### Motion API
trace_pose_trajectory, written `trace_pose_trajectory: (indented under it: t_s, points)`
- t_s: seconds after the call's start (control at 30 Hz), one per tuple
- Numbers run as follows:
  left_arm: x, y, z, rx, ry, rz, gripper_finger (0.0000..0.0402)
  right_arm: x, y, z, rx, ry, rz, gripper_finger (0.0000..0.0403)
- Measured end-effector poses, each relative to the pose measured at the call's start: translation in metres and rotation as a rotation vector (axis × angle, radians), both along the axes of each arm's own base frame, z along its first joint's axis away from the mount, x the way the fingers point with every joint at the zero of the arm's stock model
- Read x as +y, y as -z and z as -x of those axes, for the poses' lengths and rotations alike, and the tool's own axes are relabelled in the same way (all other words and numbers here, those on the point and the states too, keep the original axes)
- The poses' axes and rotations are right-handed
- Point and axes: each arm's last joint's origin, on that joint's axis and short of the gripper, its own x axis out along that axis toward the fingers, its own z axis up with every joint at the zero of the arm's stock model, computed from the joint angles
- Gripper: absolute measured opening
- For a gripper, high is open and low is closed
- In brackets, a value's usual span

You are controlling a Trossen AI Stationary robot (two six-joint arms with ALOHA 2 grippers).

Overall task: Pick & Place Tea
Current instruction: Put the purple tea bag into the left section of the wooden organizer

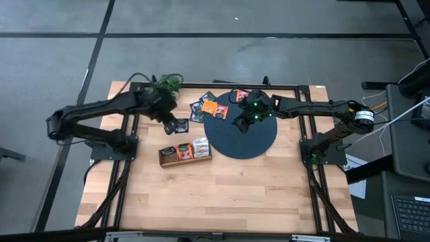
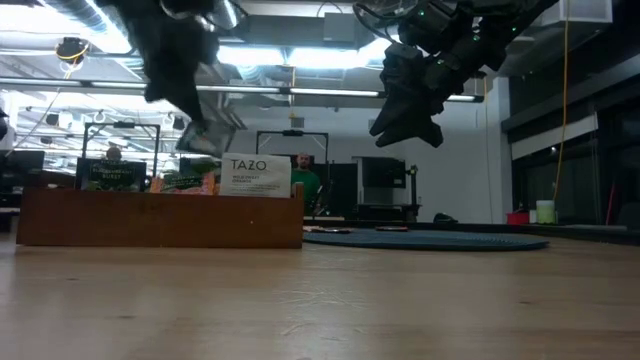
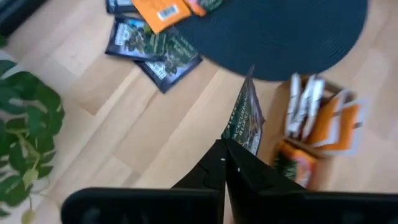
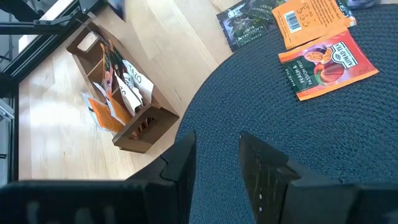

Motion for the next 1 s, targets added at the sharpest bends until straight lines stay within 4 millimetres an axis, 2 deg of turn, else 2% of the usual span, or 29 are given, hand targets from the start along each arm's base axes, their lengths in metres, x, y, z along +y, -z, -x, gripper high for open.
trace_pose_trajectory:
  t_s: [0.17,0.33,0.7,1.0]
  points:
    - [-0.021,-0.022,0.021,-0.134,-0.067,0.032,0.0001,0.0,0.0,0.0,0.0,-0.001,0.001,0.0122]
    - [-0.043,-0.032,0.034,-0.201,-0.085,0.096,0.0001,0.0,0.0,0.0,0.0,-0.002,0.001,0.0122]
    - [-0.088,-0.031,0.036,-0.204,-0.087,0.162,0.0001,0.0,0.0,0.0,0.0,-0.002,0.001,0.0122]
    - [-0.118,-0.019,0.05,-0.137,-0.126,0.167,0.0001,0.0,0.0,0.0,-0.001,-0.004,0.004,0.0122]
